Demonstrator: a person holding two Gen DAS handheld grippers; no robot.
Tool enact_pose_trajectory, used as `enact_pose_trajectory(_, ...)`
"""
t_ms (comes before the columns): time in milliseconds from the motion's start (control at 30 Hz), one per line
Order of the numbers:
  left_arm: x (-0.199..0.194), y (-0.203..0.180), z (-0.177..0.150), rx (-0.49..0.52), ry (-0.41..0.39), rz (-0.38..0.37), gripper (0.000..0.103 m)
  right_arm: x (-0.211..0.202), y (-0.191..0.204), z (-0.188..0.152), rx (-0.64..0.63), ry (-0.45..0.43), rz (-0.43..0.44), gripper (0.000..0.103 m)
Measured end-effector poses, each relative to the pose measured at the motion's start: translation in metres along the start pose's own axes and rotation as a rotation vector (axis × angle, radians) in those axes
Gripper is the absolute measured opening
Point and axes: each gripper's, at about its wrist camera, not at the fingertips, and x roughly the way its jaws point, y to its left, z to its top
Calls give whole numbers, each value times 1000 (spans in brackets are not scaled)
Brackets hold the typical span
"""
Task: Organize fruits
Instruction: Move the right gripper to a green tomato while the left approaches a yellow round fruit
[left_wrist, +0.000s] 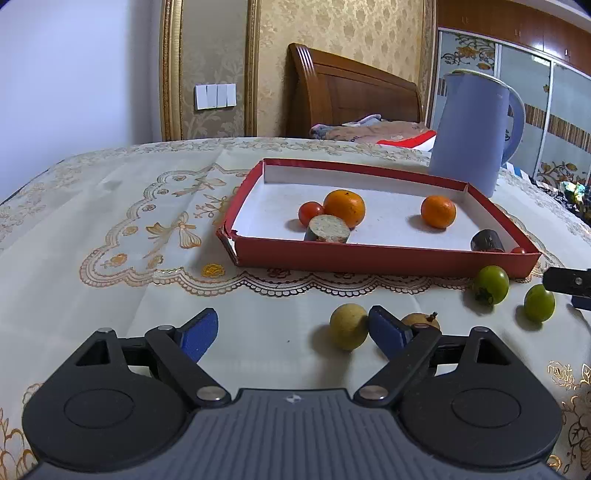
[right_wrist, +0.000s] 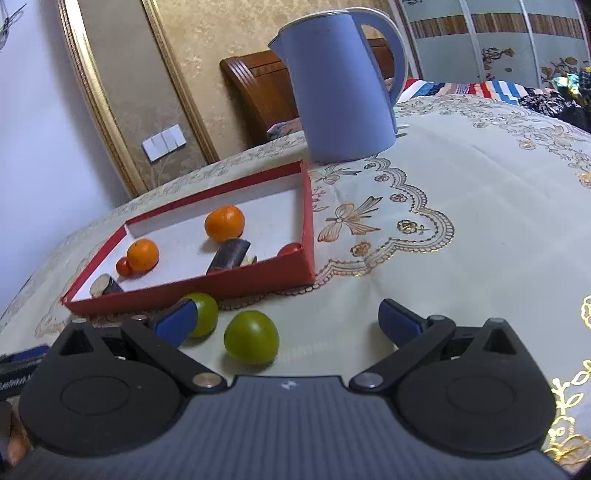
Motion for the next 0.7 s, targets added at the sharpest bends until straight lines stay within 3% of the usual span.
enact_pose_trajectory(400,5,0,0,1,26,-14,95,-28,-17,3,-132,-23,-50,103)
enact_pose_trajectory(700,11,-1,0,0,61,6,96,-11,5,-2,-222,15,-64,103)
